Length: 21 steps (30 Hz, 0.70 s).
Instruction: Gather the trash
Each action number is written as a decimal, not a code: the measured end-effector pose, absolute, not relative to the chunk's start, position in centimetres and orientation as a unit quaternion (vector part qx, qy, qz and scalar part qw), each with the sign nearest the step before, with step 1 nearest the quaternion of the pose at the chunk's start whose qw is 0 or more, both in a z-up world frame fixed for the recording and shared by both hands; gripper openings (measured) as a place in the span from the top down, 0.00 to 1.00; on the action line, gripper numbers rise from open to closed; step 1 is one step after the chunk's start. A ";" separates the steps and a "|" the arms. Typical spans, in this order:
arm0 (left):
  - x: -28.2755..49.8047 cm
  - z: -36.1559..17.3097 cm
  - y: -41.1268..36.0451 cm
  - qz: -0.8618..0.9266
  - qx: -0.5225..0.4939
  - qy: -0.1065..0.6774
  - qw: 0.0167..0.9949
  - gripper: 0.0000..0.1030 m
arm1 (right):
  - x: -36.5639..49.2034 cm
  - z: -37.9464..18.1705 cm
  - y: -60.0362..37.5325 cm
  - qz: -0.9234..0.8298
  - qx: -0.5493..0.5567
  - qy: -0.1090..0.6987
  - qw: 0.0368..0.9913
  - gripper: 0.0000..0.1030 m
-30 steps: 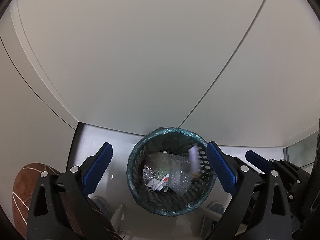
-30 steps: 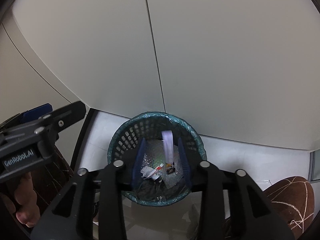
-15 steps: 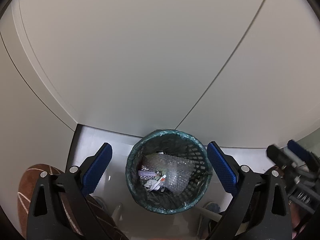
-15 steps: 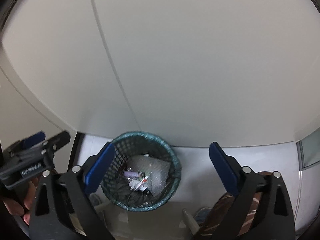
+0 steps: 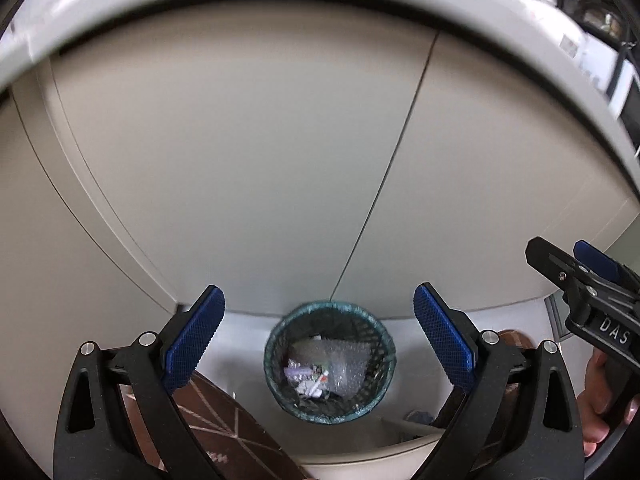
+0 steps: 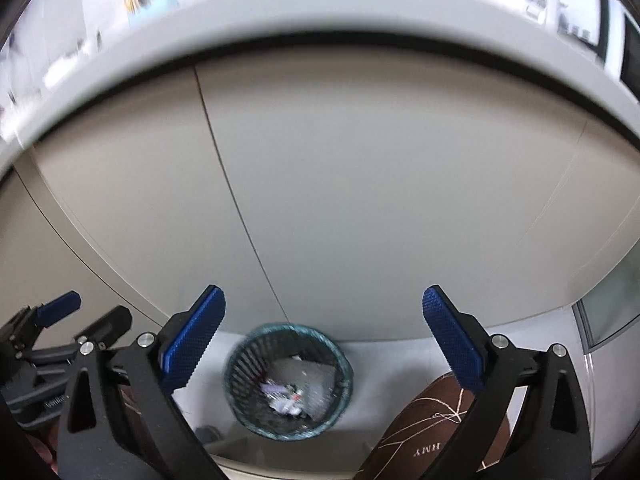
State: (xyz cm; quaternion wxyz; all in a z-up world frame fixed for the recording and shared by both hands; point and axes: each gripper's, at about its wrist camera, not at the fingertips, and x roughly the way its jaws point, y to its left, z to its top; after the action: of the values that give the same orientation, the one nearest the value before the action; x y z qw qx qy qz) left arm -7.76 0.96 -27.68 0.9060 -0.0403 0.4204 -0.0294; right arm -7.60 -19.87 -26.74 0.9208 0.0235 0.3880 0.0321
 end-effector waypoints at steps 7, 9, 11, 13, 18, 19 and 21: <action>-11.8 -18.4 0.3 -0.018 -0.031 0.374 0.927 0.08 | -11.7 -17.2 -20.1 0.035 0.039 0.342 0.938 0.08; -12.7 -16.1 0.1 -0.014 -0.032 0.364 0.931 0.08 | -13.3 -13.5 -20.3 0.033 0.032 0.325 0.945 0.08; -13.3 -14.1 0.0 -0.013 -0.030 0.351 0.936 0.07 | -14.4 -11.8 -19.9 0.031 0.024 0.308 0.951 0.08; -13.7 -12.0 -0.3 -0.009 -0.022 0.337 0.941 0.06 | -15.3 -9.6 -19.7 0.028 0.018 0.292 0.956 0.08; -14.1 -8.2 -0.6 -0.007 -0.028 0.314 0.949 0.06 | -16.3 -5.1 -19.6 0.028 0.013 0.269 0.963 0.08; -14.1 -8.0 -0.7 -0.006 -0.026 0.312 0.950 0.06 | -16.4 -4.6 -19.6 0.028 0.013 0.268 0.963 0.08; -14.2 -7.5 -0.8 -0.006 -0.029 0.310 0.950 0.06 | -16.4 -3.7 -19.8 0.031 0.017 0.269 0.962 0.08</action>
State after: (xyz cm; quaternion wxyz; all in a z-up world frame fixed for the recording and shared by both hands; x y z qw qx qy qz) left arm -14.18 -0.77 -7.45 0.9502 -0.0285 0.3104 -0.0063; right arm -16.41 -19.81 -3.74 0.9624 0.0168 0.2694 0.0310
